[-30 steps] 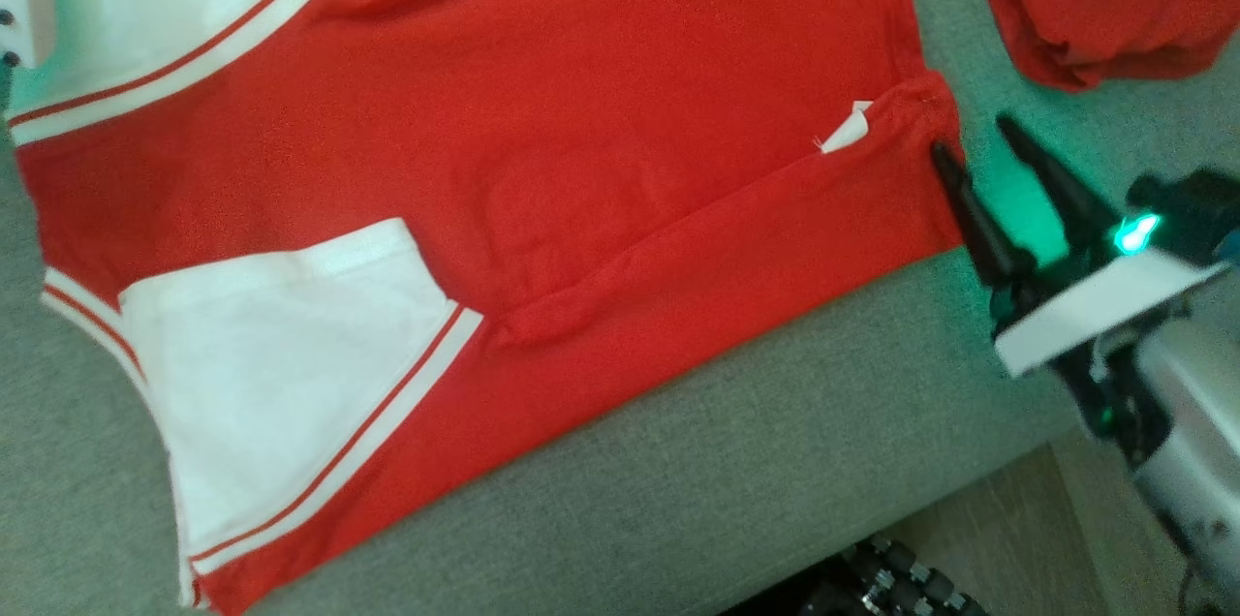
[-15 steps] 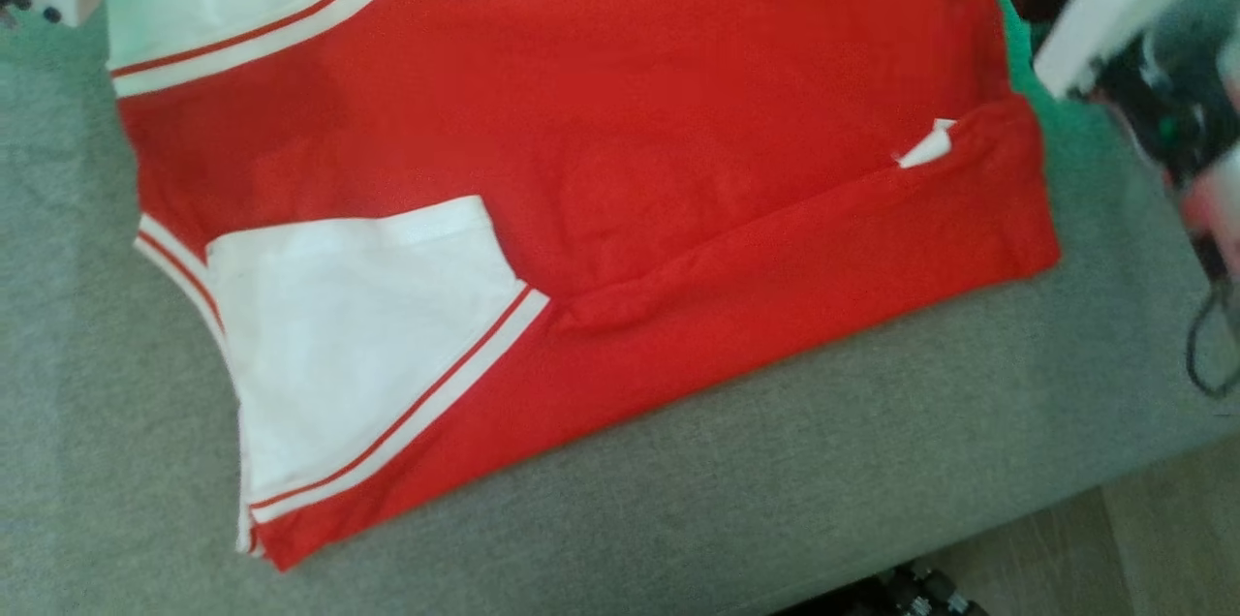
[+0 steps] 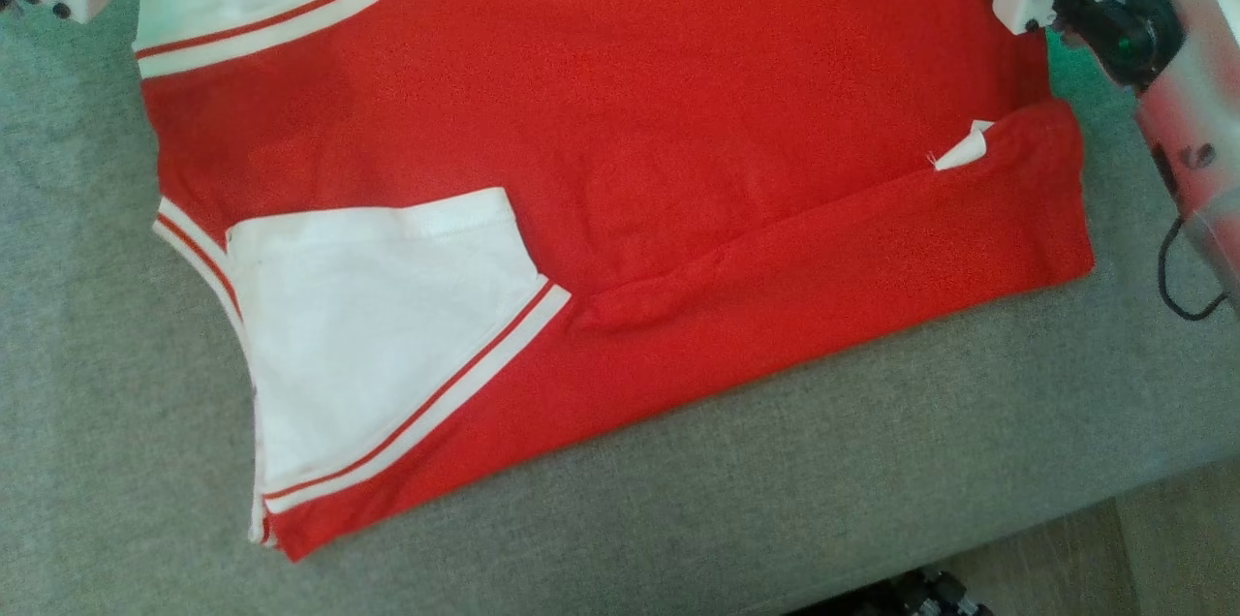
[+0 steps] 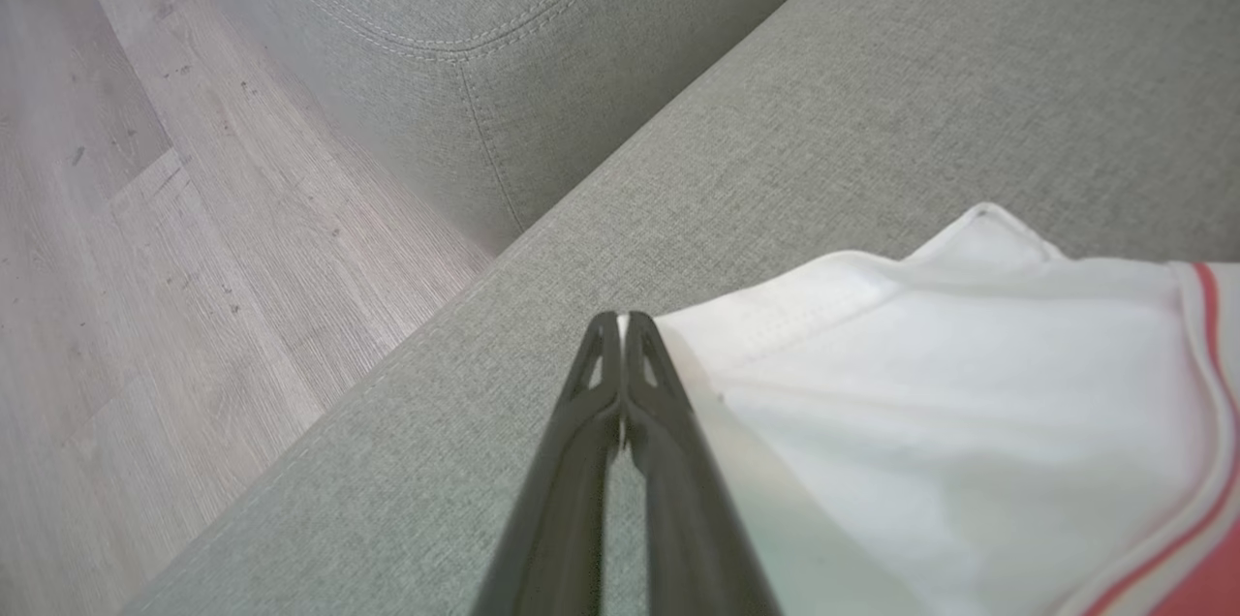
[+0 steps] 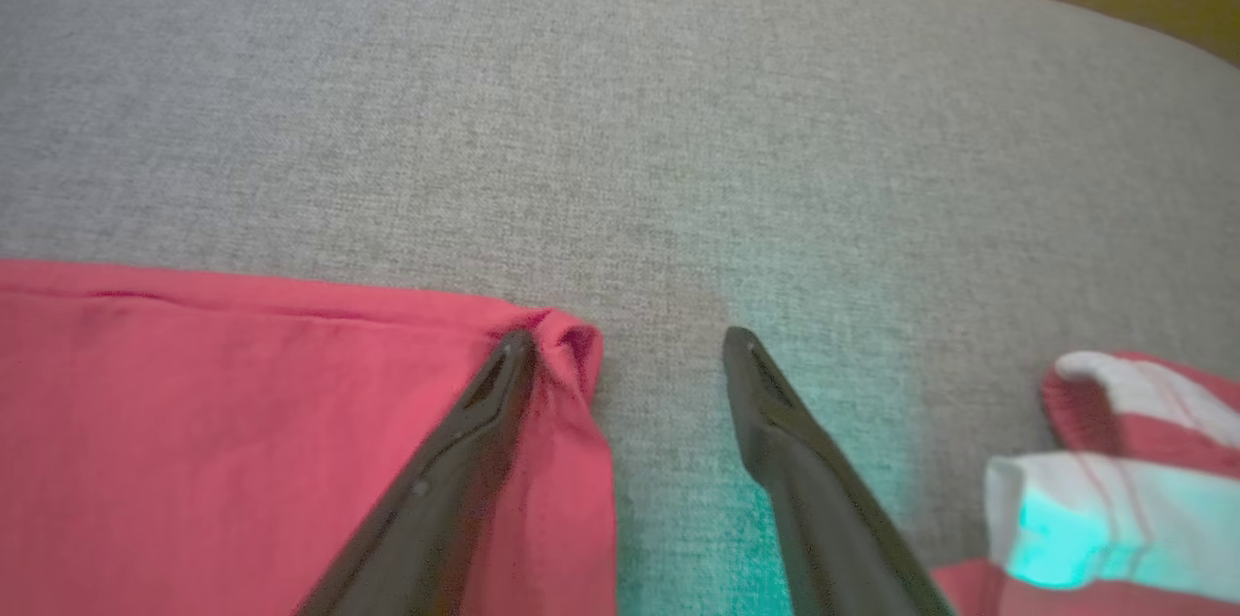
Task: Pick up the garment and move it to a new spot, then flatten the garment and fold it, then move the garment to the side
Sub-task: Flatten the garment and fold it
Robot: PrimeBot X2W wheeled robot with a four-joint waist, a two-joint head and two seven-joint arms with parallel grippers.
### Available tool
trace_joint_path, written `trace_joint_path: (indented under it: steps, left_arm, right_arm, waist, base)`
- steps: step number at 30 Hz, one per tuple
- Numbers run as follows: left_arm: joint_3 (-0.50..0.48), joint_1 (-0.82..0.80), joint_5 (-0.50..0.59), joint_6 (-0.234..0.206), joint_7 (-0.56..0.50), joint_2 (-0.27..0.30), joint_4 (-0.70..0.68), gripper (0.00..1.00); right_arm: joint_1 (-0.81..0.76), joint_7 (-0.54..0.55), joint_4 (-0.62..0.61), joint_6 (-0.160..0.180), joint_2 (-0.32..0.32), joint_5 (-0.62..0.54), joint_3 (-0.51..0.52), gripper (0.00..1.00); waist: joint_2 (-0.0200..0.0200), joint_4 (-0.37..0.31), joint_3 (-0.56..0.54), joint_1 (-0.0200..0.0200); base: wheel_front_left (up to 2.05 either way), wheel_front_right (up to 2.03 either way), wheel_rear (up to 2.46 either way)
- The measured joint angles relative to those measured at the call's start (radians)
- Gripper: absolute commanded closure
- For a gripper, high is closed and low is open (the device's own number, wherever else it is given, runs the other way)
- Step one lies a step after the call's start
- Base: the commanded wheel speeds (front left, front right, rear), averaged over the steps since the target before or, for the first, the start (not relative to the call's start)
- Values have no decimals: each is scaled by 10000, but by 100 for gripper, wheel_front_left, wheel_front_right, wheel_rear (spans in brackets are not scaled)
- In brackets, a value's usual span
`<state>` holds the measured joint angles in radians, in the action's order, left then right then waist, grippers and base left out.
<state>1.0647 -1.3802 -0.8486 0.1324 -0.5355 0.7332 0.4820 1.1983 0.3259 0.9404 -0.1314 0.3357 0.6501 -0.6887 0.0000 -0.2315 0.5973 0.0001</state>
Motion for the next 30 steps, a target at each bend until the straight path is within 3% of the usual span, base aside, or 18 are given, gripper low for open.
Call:
trace_joint_path:
  steps: [5,6,7,8,10,11,20,30]
  left_arm:
    - [263,-158,-125,0,94,10,65,100]
    - [332,-176,-155,0,105,10,88,100]
    - [376,-187,-157,0,167,10,128,100]
    - [410,-197,-159,0,190,10,159,100]
    - [462,-212,-186,0,194,10,180,100]
    - [539,-237,-244,0,268,13,205,100]
    - [1091,-420,-192,0,2031,98,171,100]
    - [1185,-1085,-213,0,4439,61,445,100]
  right_arm:
    - [239,-81,146,0,-25,-17,-477,12]
    - [239,-104,176,0,-25,-8,-537,26]
    - [252,-105,180,0,-27,0,-627,52]
    - [275,-105,186,0,-33,0,-742,69]
    - [306,-105,192,0,-44,2,-846,96]
    - [346,-123,192,0,-54,10,-951,100]
    - [407,-1012,121,0,148,972,-1183,100]
    - [250,-2428,-1093,0,1325,2560,-765,100]
  waist:
    - [0,26,18,0]
    - [0,35,14,-1]
    - [0,44,8,0]
    - [0,53,4,-1]
    - [0,62,0,-1]
    - [0,69,-8,0]
    - [0,203,-269,0]
    - [0,544,-781,-1]
  base:
    - [0,0,0]
    - [0,0,0]
    - [0,0,0]
    - [0,0,0]
    - [0,0,0]
    - [0,0,0]
    - [0,0,0]
    - [0,0,0]
